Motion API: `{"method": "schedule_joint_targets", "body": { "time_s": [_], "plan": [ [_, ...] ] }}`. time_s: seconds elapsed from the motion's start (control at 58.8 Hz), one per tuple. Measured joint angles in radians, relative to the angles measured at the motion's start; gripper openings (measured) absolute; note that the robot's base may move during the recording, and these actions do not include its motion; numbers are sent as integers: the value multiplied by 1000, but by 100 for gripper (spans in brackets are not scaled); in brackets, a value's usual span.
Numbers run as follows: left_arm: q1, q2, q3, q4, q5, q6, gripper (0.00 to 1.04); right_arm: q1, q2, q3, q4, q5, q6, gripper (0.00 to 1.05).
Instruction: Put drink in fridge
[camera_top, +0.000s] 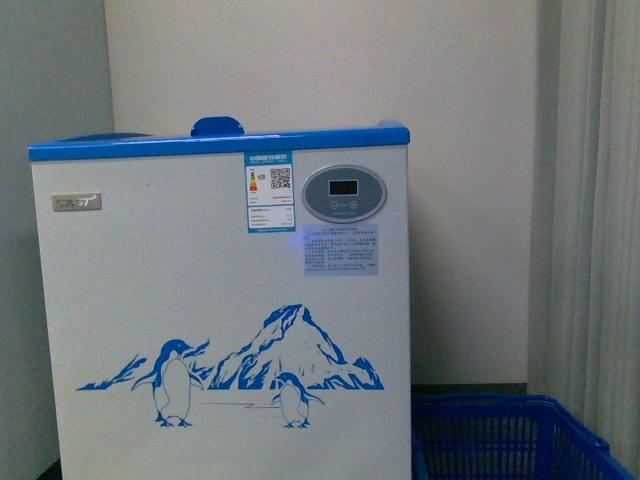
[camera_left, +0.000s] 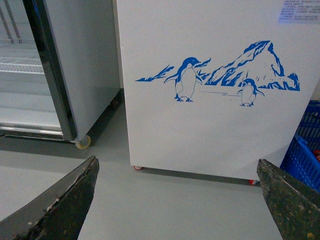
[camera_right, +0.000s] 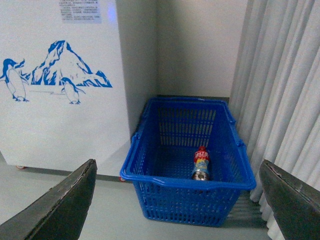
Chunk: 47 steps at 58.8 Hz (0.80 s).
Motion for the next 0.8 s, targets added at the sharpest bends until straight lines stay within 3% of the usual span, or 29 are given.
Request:
{"method": "schedule_joint_targets", "body": {
  "time_s": [0.799],
  "plan": [
    [0, 0, 0, 0, -1, 0, 97, 0, 0, 0, 0, 0, 0, 97]
  ]
}}
